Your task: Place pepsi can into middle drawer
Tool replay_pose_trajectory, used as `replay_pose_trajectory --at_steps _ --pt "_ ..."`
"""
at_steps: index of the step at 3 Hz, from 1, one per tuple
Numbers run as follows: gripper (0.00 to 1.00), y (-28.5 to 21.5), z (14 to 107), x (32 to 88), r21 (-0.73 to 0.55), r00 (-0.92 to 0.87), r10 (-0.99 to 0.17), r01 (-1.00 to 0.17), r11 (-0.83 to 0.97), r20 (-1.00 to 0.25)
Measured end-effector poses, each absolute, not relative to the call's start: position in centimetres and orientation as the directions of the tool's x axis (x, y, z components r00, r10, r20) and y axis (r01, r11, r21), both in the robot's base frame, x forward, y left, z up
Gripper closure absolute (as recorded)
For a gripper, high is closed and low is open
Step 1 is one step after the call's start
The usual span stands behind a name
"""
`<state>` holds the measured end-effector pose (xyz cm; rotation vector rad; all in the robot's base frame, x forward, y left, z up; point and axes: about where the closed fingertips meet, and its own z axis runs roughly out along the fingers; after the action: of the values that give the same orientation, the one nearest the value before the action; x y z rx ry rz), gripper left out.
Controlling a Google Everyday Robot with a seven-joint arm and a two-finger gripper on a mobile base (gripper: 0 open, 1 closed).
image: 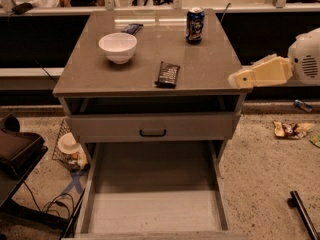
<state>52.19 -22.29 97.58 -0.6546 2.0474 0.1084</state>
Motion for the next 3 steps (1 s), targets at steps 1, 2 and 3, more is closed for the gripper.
replay_pose_trajectory --at_steps 1,2,3 --pt "0.00 -22.3 97.6 52.2 -0.180 -0.406 -0.406 -0.490 0.853 -0.819" --pt "0.00 -21.9 97.7 54.0 -0.155 -0.380 -0.355 -0.466 0.871 -0.854" --pt "0.00 -20.4 96.1 61.0 -0.019 -0.319 -0.158 -0.400 0.917 -0.935"
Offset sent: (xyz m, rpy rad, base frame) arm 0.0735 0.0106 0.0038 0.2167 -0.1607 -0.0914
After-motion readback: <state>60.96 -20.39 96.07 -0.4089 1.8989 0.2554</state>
